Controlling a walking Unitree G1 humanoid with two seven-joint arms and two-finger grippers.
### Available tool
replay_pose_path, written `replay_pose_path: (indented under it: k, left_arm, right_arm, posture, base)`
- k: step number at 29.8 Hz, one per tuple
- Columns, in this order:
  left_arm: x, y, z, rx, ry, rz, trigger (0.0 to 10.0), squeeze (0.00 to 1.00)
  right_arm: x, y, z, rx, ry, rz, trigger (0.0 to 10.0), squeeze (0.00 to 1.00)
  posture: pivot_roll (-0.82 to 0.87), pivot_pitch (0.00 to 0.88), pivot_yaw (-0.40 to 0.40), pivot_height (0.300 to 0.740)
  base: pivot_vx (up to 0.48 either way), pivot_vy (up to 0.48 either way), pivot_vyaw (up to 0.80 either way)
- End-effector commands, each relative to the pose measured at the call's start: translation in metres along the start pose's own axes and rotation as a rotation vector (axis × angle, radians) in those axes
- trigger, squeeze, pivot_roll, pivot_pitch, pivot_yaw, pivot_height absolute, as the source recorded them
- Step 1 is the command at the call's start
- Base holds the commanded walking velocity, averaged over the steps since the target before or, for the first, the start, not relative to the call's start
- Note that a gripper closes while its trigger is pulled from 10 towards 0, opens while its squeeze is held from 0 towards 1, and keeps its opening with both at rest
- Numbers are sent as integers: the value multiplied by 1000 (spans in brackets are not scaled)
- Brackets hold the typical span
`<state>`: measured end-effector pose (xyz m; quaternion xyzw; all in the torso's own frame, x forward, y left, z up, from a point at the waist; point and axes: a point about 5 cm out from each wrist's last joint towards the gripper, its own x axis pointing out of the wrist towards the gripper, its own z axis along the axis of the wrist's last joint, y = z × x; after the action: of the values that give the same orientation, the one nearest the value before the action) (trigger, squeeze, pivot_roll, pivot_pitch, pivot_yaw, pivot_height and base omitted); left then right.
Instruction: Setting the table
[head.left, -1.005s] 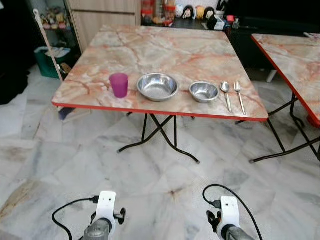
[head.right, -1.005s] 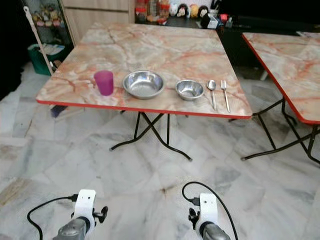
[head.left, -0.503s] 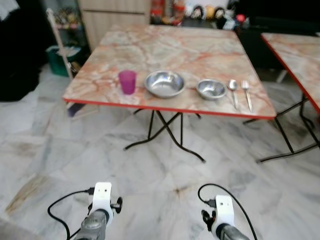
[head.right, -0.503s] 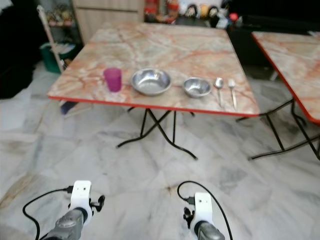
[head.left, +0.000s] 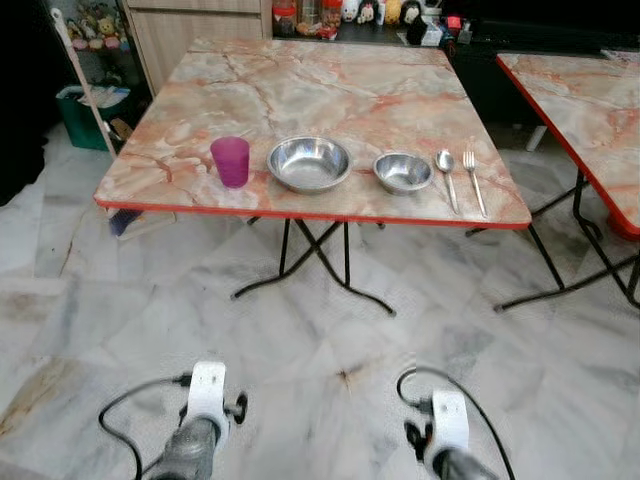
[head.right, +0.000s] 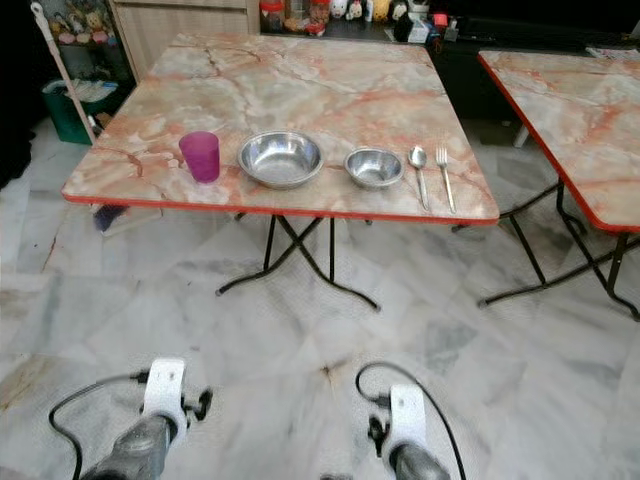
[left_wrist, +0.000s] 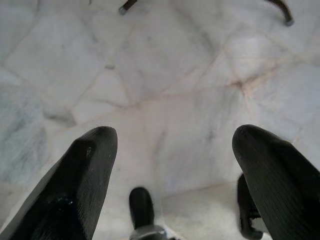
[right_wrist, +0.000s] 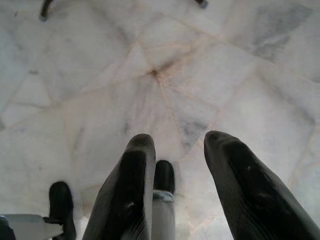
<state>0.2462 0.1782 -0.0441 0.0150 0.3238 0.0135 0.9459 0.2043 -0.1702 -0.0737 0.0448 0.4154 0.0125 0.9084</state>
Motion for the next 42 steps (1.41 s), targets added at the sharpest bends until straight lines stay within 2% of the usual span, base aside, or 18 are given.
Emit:
replay_pose_path:
  k: [1,10,14,42]
  left_arm:
    - [-2,-1,-7,-10,25,-2,10000,0]
    - [-2,-2,-8,-8,28,-4,10000,0]
    - [-2,-1,-8,-6,31,-4,10000,0]
    - [-3,-1,-12,0,42,-9,10000,0]
  right_arm:
    - [0,-3,2,10,-12,-13,10000,0]
    - [0,-2,1,15,-2,-8,10000,0]
    - [0,-2,1,18,-5,-7,10000,0]
    - [0,-1,0,10,-4,-11,10000,0]
  posture:
    - [84,118,-72,740]
    - [85,119,-73,740]
    - [83,116,-72,740]
    - [91,122,-70,740]
  base:
    - [322,0,0]
    - [346,0,0]
    - [353,0,-678]
    - [362,0,0]
